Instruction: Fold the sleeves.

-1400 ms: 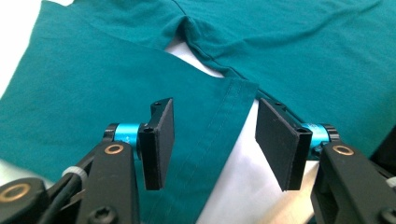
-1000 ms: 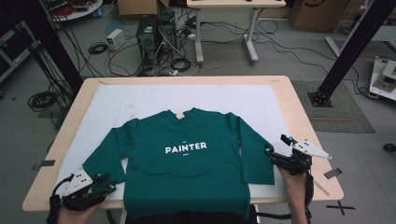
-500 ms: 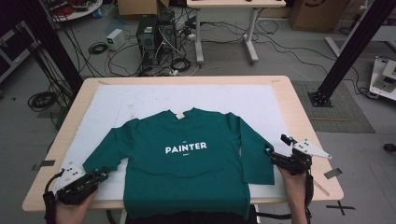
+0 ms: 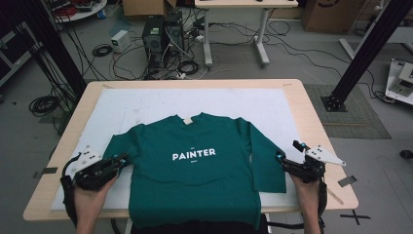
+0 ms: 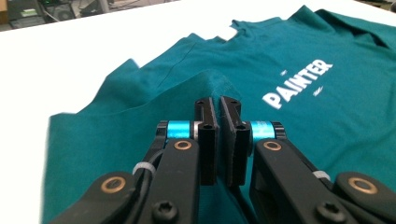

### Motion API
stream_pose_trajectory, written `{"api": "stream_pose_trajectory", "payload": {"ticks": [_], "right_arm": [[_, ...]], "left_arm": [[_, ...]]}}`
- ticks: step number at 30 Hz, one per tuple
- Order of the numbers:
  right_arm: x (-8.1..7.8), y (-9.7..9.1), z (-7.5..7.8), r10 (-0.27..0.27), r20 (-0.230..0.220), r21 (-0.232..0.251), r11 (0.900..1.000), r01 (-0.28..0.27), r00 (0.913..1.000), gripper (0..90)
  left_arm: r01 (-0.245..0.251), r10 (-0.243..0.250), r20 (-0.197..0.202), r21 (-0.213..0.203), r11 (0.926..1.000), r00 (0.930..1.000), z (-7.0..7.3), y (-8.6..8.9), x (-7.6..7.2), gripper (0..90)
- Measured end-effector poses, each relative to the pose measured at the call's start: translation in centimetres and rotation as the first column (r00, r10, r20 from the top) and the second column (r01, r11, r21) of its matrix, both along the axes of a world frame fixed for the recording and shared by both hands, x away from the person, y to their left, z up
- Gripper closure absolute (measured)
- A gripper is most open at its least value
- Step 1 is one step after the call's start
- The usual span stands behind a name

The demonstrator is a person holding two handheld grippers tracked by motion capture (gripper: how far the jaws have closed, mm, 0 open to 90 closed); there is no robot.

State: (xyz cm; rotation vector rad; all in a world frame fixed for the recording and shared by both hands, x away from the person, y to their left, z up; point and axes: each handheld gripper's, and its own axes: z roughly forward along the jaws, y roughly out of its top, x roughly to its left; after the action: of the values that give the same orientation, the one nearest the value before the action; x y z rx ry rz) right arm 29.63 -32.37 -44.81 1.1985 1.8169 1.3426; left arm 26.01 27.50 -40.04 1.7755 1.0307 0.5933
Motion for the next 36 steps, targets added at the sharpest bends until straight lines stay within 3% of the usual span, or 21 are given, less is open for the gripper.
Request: {"api": "stream_pose_trajectory", "payload": {"ticks": [4, 9, 17, 24, 36], "right_arm": [[0.0, 0.0, 0.0, -0.002, -0.003, 0.001, 1.0000, 0.002, 1.0000, 22.5], [0.1, -0.1, 0.0, 0.001, 0.003, -0.002, 1.0000, -0.001, 1.0000, 22.5], [0.1, -0.1, 0.0, 0.000, -0.005, -0.004, 1.0000, 0.000, 1.0000, 22.6], [0.1, 0.0, 0.0, -0.001, -0.006, -0.003, 1.0000, 0.001, 1.0000, 22.9], [0.1, 0.0, 0.0, -0.002, -0.011, -0.002, 1.0000, 0.002, 0.9999, 23.2]], "left_arm": [[0.017, -0.017, -0.008, -0.035, 0.9992, 0.9998, 0.5, -1.8, 1.2, 85.8], [0.051, -0.052, -0.011, -0.049, 0.9975, 0.9986, 1.3, -4.5, 2.1, 85.8], [0.113, -0.114, -0.028, -0.023, 0.9933, 0.9931, 1.5, -9.0, 3.7, 85.8], [0.169, -0.171, -0.057, -0.037, 0.9849, 0.9836, 1.0, -12.0, 4.3, 85.8], [0.264, -0.268, -0.085, -0.059, 0.9627, 0.9596, 0.5, -16.6, 4.8, 85.7]]}}
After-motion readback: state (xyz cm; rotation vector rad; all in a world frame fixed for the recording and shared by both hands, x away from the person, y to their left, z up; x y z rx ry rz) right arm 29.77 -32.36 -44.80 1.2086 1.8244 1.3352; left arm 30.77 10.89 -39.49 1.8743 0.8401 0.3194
